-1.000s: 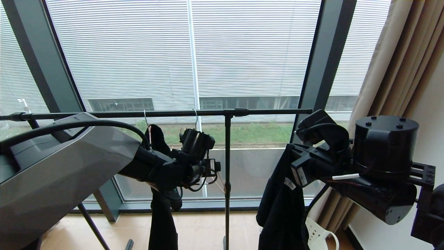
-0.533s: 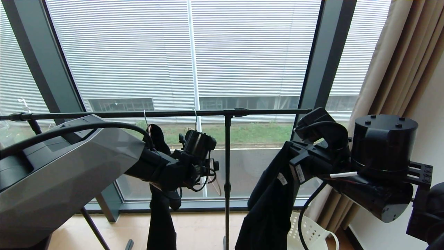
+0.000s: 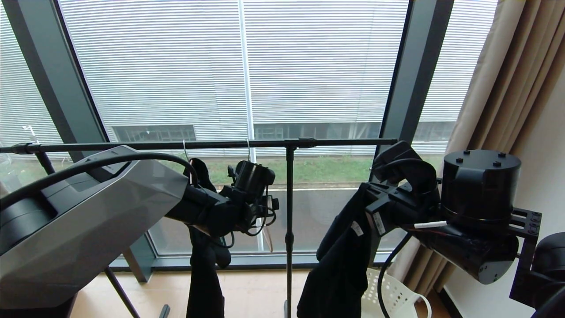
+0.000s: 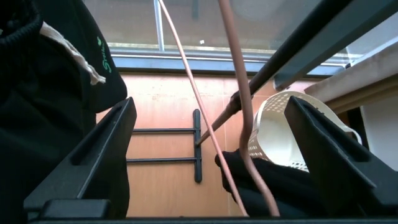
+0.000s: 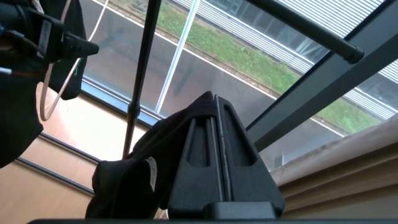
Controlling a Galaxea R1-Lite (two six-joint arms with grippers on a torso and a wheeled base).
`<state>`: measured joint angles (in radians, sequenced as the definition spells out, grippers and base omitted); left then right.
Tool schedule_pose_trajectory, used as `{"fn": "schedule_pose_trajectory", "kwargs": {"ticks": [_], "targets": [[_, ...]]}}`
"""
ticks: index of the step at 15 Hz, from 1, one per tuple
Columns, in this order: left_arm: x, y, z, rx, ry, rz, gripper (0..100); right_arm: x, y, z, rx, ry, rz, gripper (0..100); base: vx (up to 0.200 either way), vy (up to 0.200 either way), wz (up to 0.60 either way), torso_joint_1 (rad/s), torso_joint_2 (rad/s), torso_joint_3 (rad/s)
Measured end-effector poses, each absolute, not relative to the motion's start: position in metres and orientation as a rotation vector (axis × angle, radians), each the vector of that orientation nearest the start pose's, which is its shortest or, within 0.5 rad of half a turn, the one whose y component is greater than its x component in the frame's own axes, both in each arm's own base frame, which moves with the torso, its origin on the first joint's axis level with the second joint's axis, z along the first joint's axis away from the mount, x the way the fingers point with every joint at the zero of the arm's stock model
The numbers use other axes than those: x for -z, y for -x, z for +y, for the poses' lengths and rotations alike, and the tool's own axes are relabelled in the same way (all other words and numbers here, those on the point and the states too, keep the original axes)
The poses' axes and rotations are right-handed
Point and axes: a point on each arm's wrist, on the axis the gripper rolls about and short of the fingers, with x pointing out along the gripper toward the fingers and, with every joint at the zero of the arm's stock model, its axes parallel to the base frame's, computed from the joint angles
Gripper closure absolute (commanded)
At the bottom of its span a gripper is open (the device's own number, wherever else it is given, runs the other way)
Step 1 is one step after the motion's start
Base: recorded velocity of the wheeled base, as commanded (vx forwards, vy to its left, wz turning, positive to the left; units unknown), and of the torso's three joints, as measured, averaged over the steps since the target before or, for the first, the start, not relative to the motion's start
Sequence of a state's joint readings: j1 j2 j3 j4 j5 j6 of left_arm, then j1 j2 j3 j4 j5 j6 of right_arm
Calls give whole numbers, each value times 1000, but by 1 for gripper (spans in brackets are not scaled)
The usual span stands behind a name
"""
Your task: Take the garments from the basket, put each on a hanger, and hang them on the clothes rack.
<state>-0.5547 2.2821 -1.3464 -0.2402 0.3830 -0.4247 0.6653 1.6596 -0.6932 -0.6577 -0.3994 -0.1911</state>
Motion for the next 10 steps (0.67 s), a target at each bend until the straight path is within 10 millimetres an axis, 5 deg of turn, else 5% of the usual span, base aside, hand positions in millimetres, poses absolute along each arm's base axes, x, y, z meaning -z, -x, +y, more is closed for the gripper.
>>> {"fn": "schedule_pose_trajectory", "kwargs": {"ticks": [9,10], "targets": [[-65,-380,-226,12,90,626,0,-166,-229,168,-289,348,244,100,0,0,0,0,0,0],[-64,-380,-227,13,87,629,100,-167,-228,168,-289,348,244,100,0,0,0,0,0,0]]}}
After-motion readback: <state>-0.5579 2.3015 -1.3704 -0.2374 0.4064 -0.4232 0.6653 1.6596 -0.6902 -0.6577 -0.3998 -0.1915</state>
